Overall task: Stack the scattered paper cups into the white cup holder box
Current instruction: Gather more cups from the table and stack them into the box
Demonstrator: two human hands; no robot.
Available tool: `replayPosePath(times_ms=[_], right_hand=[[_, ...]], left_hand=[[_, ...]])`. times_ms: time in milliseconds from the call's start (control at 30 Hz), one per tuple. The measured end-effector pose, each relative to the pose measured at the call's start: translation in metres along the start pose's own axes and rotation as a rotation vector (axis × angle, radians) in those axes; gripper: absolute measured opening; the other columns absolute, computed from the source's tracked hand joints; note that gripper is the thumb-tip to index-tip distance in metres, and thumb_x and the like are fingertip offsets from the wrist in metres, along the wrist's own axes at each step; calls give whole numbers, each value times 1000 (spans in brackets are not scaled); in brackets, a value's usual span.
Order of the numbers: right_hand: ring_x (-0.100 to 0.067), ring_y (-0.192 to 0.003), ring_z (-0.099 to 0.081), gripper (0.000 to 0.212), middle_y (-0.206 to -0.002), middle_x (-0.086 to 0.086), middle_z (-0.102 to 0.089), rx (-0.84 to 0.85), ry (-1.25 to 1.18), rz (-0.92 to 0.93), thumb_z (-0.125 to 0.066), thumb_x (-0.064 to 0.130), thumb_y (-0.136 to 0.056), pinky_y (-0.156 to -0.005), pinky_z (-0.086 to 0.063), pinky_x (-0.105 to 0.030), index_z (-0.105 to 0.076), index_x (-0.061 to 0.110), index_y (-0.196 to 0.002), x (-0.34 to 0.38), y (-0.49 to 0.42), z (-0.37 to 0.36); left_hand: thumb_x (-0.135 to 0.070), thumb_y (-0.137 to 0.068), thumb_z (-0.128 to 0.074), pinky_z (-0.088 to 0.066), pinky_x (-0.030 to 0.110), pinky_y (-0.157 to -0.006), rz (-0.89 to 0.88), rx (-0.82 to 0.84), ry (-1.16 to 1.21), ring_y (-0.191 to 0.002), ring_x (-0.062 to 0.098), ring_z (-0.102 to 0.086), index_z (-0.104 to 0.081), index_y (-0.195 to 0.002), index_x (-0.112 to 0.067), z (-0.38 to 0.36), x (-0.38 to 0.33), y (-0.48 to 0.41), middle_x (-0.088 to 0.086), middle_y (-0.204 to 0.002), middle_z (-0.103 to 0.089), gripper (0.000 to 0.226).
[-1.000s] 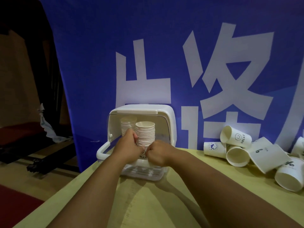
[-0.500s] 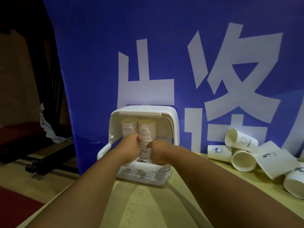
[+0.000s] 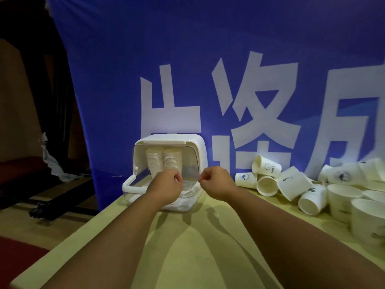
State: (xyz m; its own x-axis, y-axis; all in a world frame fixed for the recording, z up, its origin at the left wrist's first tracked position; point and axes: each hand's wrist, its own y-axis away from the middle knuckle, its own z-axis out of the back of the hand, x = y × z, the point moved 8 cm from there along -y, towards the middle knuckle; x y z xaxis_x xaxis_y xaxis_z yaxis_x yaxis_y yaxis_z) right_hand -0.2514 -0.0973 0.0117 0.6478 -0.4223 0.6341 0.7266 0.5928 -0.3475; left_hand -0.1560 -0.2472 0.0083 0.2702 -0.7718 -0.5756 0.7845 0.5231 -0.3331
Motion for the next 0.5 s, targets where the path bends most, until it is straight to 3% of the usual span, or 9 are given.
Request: replayPosePath(times_ms=[133, 267, 367, 433, 500], right_hand=[[-14, -85, -65, 15, -90, 2, -71, -29, -10, -53, -62, 12, -92, -77, -55, -28, -75, 16, -95, -25, 40, 30], [-12, -81, -64, 14, -85, 2, -70, -47, 36, -141, -62, 11, -91, -72, -57, -29, -76, 15, -91, -63, 81, 55], [-15, -75, -64, 13, -78, 1, -69, -149, 61, -274, -63, 12, -90, -65, -56, -29, -72, 16, -82, -103, 109, 85], [-17, -74, -64, 14, -75, 0, -68, -232, 82, -365, -61, 13, -87, -67, -57, -33, -70, 17, -78, -132, 127, 107], [-18, -76, -64, 12, -77, -1, -67, -260, 89, -435, -62, 12, -86, -64, -53, -30, -69, 18, -77, -155, 142, 120]], left_hand=[[-17, -91, -58, -58, 42, -86, -35, 54, -8, -88, 21, -64, -68, -84, -29, -22, -35, 32, -4, -92, -69, 17], [-14, -90, -56, -59, 38, -80, -84, 146, 40, -83, 17, -65, -68, -82, -29, -62, -72, 61, -8, -89, -65, 20], [-13, -91, -60, -55, 32, -78, -109, 211, 107, -88, 15, -64, -66, -85, -30, -99, -99, 79, -10, -91, -65, 19], [-16, -91, -64, -49, 25, -74, -99, 236, 173, -91, 11, -62, -66, -94, -30, -125, -111, 87, -9, -101, -64, 15], [-19, -92, -66, -46, 23, -79, -88, 270, 201, -99, 10, -59, -65, -110, -28, -150, -122, 92, -8, -116, -62, 21]])
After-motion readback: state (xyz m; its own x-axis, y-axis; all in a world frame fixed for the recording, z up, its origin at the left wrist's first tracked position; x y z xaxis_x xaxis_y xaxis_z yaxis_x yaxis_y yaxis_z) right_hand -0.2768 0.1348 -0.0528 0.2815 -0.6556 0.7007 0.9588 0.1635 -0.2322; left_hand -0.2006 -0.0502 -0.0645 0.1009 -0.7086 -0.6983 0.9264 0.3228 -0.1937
